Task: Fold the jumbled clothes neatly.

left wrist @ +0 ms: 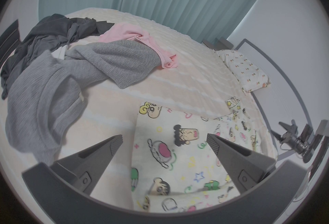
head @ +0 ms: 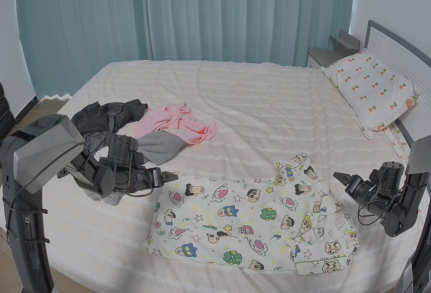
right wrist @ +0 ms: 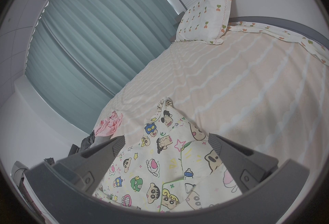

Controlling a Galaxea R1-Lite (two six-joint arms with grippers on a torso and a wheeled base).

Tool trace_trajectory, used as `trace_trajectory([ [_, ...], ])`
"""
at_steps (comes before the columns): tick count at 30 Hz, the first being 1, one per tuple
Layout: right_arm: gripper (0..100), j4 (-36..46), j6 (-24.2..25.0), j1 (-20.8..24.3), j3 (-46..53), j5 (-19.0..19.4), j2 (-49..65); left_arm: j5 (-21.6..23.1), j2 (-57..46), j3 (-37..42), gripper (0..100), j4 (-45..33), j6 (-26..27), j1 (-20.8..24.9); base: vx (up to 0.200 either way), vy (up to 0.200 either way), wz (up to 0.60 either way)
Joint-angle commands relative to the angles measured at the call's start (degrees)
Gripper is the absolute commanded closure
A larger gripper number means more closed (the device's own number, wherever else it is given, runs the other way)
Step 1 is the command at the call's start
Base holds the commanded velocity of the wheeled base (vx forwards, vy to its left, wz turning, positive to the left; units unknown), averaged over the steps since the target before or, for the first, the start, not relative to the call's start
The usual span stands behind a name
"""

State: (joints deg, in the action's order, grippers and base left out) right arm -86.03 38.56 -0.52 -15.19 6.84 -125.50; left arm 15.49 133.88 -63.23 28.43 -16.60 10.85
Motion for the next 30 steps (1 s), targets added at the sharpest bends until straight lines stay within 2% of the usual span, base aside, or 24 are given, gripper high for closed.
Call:
trace_trajectory([
  [1,0,-0.02,-0.06,0.00,0.34,0.02,-0.01,-0.55,8.95,-6.90,0,-1.18,3.33,-0.74,0.000,0.000,0.00],
  [4,0,-0.10,-0.06,0.08,0.60,0.02,0.08,-1.87,10.70,-9.01,0,-1.09,3.51,-0.04,0.000,0.000,0.00],
  [16,0,-0.10,0.03,0.17,0.60,0.02,-0.09,-2.49,13.60,-12.62,0,-0.22,4.04,1.72,0.000,0.000,0.00],
  [22,0,-0.10,0.03,0.17,0.69,0.02,0.08,-6.27,15.36,-16.92,0,-0.30,4.04,2.42,0.000,0.000,0.00],
  [30,0,-0.10,0.03,0.17,0.60,0.02,0.08,-6.44,15.80,-17.54,0,-0.57,3.51,3.21,0.000,0.000,0.00],
])
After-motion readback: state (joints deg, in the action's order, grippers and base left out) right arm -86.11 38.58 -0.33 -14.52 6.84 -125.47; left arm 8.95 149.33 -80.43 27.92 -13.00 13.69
